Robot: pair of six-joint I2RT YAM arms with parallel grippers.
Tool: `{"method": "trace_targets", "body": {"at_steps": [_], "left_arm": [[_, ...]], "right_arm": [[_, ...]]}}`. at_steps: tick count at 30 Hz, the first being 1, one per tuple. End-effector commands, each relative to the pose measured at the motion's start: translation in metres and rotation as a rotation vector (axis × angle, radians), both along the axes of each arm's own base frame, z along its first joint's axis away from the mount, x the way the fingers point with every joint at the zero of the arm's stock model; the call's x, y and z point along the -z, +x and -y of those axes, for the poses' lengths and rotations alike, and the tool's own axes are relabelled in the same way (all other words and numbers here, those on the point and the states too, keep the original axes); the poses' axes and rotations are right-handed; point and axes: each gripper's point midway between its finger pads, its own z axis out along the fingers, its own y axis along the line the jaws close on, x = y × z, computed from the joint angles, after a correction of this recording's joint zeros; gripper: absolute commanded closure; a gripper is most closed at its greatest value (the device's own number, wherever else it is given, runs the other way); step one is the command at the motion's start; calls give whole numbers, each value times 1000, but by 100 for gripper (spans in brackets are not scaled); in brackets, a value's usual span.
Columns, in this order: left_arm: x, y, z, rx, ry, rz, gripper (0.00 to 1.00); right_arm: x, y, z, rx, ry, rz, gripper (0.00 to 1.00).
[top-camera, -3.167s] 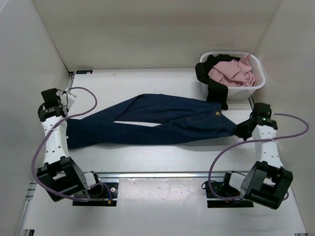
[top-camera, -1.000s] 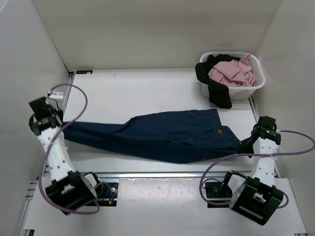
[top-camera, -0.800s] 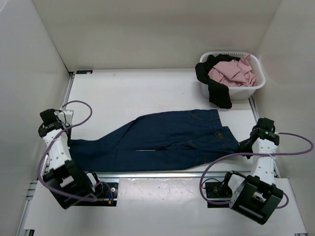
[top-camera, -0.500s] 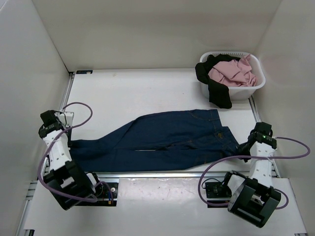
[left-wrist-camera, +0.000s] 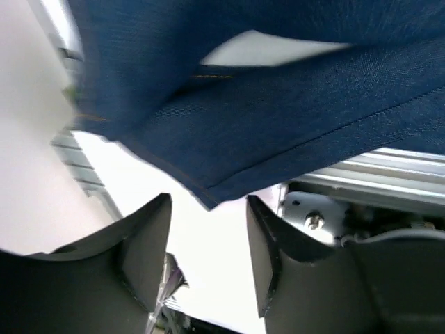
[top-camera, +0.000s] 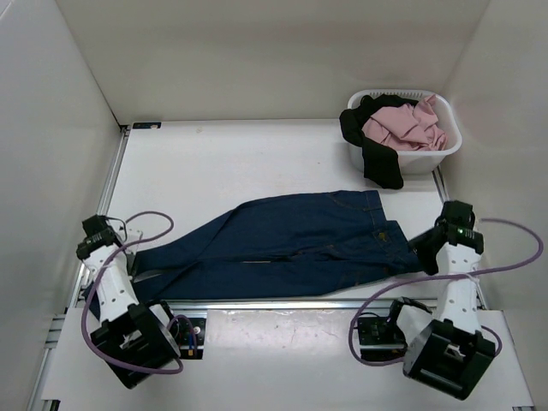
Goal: Fold and stack the trousers
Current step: Flatten the trousers out
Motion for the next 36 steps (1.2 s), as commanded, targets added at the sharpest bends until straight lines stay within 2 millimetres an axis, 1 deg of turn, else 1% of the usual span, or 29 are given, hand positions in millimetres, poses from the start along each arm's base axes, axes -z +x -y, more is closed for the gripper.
{"method": "trace_targets", "body": {"at_steps": [1,3,4,5,6,7,9,10,11,13,14,15,17,18,19,20,21,22,23,25,26,27,29,30,32,33,34,35,36], "left_arm": [[-49,36,-14,60,37,141,41],[-63,53,-17,105,26,185,32],[-65,67,-16,133,-7,212,29],[-60,70,-13,152,-24,193,29],[-57,79,-15,169,-22,197,29],[-43,82,-13,191,-35,139,29],[-23,82,-11,207,-47,92,28],[-10,85,-6,245,-59,68,28],[-5,86,-4,267,-65,55,24],[10,83,4,297,-86,3,23],[15,82,1,293,-79,-13,23],[20,80,2,290,-75,-33,23],[35,76,-4,265,-59,-88,33],[38,77,-7,262,-52,-100,43],[42,78,-7,250,-58,-104,57],[43,83,-10,219,-57,-110,86],[30,105,-17,206,-41,-48,86],[22,120,-20,192,-37,-6,86],[4,149,-25,168,-37,85,86],[-13,176,-26,161,-45,158,86],[-14,190,-22,165,-56,174,86],[-29,210,-28,162,-44,226,86],[-34,233,-22,177,-47,248,86],[-37,251,-26,173,-31,256,86],[-40,268,-24,169,-27,266,86],[-43,287,-24,162,-26,291,86],[-45,295,-26,150,-26,305,84],[-47,301,-28,140,-28,310,67],[-47,306,-29,132,-31,310,57]], "right_arm": [[-62,55,0,-245,-136,213,39],[-87,72,-11,-368,-179,294,39],[-92,80,-27,-449,-182,322,37],[-93,88,-33,-488,-195,336,37],[-92,93,-42,-524,-190,343,36],[-89,97,-53,-574,-193,336,36],[-72,103,-63,-616,-162,279,35],[-59,110,-68,-619,-127,246,35],[-53,113,-72,-632,-99,235,35],[-31,116,-85,-656,-25,185,35],[-24,119,-86,-647,-17,175,35],[-15,115,-85,-647,-8,144,38],[2,117,-84,-619,4,96,41],[13,113,-85,-607,20,56,45],[16,115,-85,-595,25,58,50],[19,115,-85,-594,28,46,55],[27,115,-83,-576,25,30,69],[29,116,-82,-562,21,26,78],[33,116,-76,-527,-7,7,86],[48,106,-68,-496,-26,-78,100],[49,107,-63,-473,-35,-100,100],[58,98,-55,-442,-42,-158,100],[58,102,-49,-399,-56,-160,100],[61,100,-45,-384,-53,-171,100],[61,104,-39,-340,-57,-156,100],[57,112,-38,-338,-63,-131,100],[52,119,-38,-337,-69,-102,100],[49,123,-40,-340,-61,-88,100],[45,128,-41,-352,-58,-73,100]]}}
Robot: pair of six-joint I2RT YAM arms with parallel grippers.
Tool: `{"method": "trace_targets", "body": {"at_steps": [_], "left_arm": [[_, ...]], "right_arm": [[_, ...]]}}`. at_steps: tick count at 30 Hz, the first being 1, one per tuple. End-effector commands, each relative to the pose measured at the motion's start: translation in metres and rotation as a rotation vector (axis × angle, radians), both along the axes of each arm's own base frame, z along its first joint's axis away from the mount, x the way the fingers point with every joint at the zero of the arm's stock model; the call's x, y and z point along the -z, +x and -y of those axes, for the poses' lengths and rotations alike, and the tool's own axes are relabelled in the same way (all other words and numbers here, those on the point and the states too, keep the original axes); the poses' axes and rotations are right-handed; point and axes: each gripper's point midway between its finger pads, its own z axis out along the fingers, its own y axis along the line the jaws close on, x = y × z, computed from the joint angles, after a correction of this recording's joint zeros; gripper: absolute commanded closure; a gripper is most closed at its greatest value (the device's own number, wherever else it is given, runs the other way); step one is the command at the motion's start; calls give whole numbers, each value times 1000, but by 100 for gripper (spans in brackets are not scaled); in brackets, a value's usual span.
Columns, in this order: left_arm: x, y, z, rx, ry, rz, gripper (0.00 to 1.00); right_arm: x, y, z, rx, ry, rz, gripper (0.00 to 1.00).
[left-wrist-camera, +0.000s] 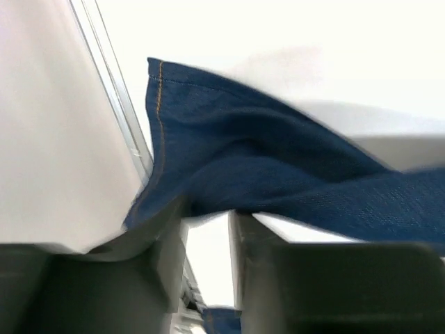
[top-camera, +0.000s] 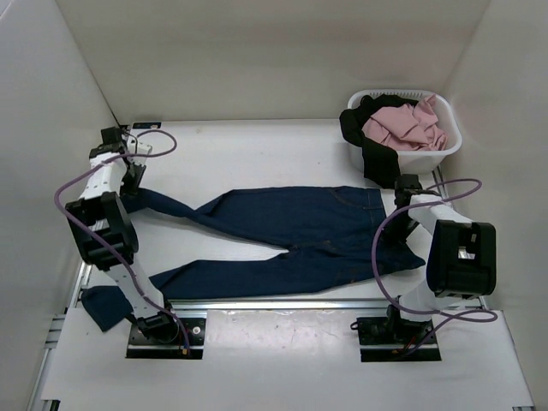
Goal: Fold and stack the trousers
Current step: Flatten the trousers out
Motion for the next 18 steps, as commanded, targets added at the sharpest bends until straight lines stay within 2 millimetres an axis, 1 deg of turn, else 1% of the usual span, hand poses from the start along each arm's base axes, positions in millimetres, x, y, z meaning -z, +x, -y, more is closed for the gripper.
{"method": "trace_targets", "body": {"at_steps": [1,3,4,5,6,7,8,9,10,11,12,13,15,16,18], "left_arm": [[-12,16,-5,-75,-27,16,46],[-11,8,-5,-81,-27,-27,29],[-16,-6,-6,-94,1,-44,25],[-17,-19,-12,-98,24,-60,21],[-21,-37,-24,-114,62,-82,17],[-22,-63,-25,-127,75,-101,17],[-23,-83,-29,-143,85,-124,15],[-22,-104,-40,-164,88,-144,15],[-17,-135,-34,-169,80,-180,15],[-14,-153,-32,-172,74,-208,15],[-10,-172,-25,-153,48,-251,15],[-2,-194,-10,-140,3,-267,15],[6,-220,13,-91,-64,-316,15],[14,-236,28,-69,-102,-327,15],[27,-258,36,-44,-104,-375,15]], "right_arm": [[-23,36,4,24,-13,107,100],[-31,40,0,-23,8,110,88],[-34,41,-2,-35,18,107,80],[-44,37,-2,-44,16,109,65],[-49,34,-1,-53,13,114,56],[-60,28,-2,-53,12,131,48],[-67,25,-2,-53,12,141,40],[-71,19,2,-47,-12,142,36],[-83,12,5,-36,-14,164,34],[-83,4,5,-36,-14,158,31],[-86,-2,10,-15,-16,160,30],[-86,-14,9,-15,-15,149,30],[-85,-28,13,17,6,133,24],[-75,-39,11,23,27,94,24],[-65,-50,4,23,69,66,20]]}}
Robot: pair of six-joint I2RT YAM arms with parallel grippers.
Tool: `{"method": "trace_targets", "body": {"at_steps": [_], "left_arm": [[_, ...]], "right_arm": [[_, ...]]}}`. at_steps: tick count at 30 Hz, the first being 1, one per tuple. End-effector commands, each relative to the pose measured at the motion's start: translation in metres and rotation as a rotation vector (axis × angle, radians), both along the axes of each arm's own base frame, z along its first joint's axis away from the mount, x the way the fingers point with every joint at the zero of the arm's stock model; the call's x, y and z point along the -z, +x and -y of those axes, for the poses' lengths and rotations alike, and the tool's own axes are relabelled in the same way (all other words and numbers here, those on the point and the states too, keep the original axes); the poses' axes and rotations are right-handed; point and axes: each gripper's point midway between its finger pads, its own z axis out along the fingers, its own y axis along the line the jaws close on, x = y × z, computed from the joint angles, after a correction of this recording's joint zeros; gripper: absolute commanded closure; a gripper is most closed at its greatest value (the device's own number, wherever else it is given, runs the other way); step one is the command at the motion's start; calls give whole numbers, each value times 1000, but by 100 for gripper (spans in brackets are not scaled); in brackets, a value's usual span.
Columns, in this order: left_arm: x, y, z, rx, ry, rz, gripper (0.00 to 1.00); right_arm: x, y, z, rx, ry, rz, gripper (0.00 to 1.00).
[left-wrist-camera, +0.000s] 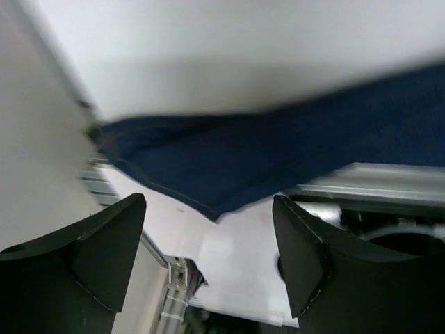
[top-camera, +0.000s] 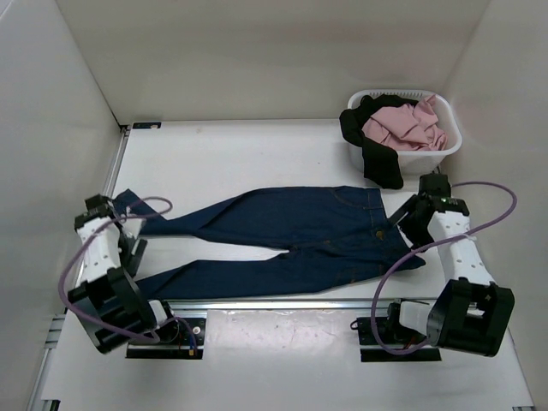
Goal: Fold and stack the trousers
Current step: Flatten the trousers out
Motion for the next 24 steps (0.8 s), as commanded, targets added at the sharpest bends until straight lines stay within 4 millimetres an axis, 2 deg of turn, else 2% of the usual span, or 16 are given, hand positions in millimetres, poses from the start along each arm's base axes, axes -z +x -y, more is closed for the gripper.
{"method": "trace_targets", "body": {"at_steps": [1,2,5,8,9,11,14,18,19,21,22,23,24], "left_arm": [[23,-47,26,101,-71,-139,15],[42,-73,34,110,-85,-224,15],[67,-104,35,120,-40,-314,15],[75,-104,31,116,-3,-298,12],[76,-94,23,100,43,-254,11],[76,-87,11,89,108,-230,11],[79,-76,2,60,163,-180,11],[73,-64,-5,43,184,-140,15],[71,-63,-5,42,188,-132,16],[80,-72,-1,63,172,-167,22],[83,-74,0,64,171,-169,30],[85,-75,1,65,163,-182,56],[88,-79,3,68,154,-198,71]], "right_arm": [[31,-44,-13,-3,94,-168,20],[42,-53,-16,-6,109,-197,20],[57,-57,-23,19,171,-198,19],[72,-67,-23,46,191,-224,19],[76,-64,-21,48,181,-216,19],[85,-66,-18,65,164,-223,19],[94,-57,-15,93,170,-222,19],[98,-50,-16,91,179,-219,28],[100,-51,-18,89,189,-230,33],[99,-51,-19,86,200,-229,40],[99,-51,-19,86,200,-229,51],[99,-51,-19,86,200,-229,58],[99,-51,-19,86,200,-229,65]]}}
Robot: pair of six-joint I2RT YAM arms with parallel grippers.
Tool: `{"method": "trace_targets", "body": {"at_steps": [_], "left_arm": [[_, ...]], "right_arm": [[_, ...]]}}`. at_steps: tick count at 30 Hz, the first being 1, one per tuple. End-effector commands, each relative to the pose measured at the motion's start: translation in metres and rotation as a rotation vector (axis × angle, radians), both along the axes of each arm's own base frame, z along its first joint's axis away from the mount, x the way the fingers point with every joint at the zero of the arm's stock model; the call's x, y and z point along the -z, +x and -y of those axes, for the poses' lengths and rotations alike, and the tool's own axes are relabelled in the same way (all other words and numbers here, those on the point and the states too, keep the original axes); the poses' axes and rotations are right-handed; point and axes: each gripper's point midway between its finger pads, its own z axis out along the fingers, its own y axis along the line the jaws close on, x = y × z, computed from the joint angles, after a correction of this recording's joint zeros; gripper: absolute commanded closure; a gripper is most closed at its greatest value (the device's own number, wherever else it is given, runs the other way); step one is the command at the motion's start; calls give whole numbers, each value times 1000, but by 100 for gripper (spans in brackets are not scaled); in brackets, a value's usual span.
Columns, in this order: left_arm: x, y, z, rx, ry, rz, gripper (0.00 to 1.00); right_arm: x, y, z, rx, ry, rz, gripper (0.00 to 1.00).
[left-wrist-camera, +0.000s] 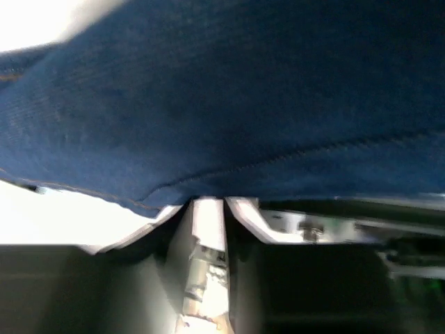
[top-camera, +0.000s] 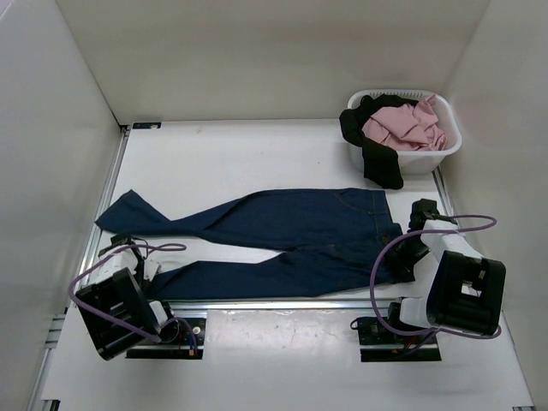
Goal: Fold and stack the trousers
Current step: Flatten the trousers out
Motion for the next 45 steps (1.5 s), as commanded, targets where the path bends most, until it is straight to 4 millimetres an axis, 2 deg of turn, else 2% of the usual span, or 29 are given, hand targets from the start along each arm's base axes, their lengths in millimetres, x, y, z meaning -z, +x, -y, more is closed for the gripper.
{"method": "trace_targets", "body": {"at_steps": [1,2,5,7,8,9,10,11,12,13,14,16,17,19,20,22,23,25,26,27,29,30,36,37,39,41,42,43,45], "left_arm": [[14,39,-22,4,94,175,85],[13,41,-23,4,94,175,85],[-2,64,-34,16,116,239,85],[-17,88,-46,28,135,291,85],[-39,116,-60,30,168,367,85],[-51,130,-67,31,184,396,85],[-54,142,-74,31,184,396,85],[-80,169,-89,32,222,464,85],[-88,178,-94,32,226,470,85],[-88,190,-97,41,216,457,85],[-112,214,-105,55,244,515,85],[-119,230,-99,79,225,505,85],[-131,238,-98,79,227,521,85],[-126,229,-76,98,127,459,85],[-112,208,-51,108,19,362,80],[-99,188,-28,124,-42,321,64],[-85,166,-3,149,-86,298,50],[-68,142,21,192,-146,269,36],[-65,133,26,243,-119,270,27],[-44,105,29,249,-116,191,24],[-31,96,20,279,-53,176,22],[-20,83,21,268,-64,144,22],[10,64,29,241,-114,61,17],[17,55,32,228,-126,21,17],[23,51,33,226,-134,0,22],[30,55,27,231,-101,0,40],[32,57,26,231,-100,3,77],[30,67,22,215,-78,20,86],[24,91,17,209,-56,81,86]], "right_arm": [[5,15,-3,11,22,50,72],[1,20,-2,11,19,70,85],[-5,26,1,21,16,84,100],[-19,45,5,29,15,139,100],[-23,52,9,38,12,152,100],[-29,62,11,38,8,173,100],[-42,83,16,37,0,214,100],[-50,91,20,46,-3,225,100],[-52,102,23,46,-4,229,100],[-73,123,28,44,-15,283,100],[-81,130,29,44,-17,291,100],[-96,146,36,43,-29,328,100],[-112,155,38,43,-36,362,100],[-116,156,39,34,-39,364,100],[-119,154,37,31,-30,366,100],[-107,144,31,26,-4,343,100],[-100,137,29,27,0,325,100],[-81,122,24,26,19,289,100],[-75,118,22,35,24,275,100],[-72,117,22,35,23,279,100],[-60,108,17,44,42,253,100],[-60,107,17,44,40,262,100],[-59,101,22,41,6,252,100],[-60,98,22,31,4,251,100],[-61,95,26,28,-23,244,100],[-64,95,28,30,-37,252,100],[-60,92,28,30,-34,241,100],[-60,92,28,30,-34,241,100],[-58,92,27,41,-32,243,100]]}}
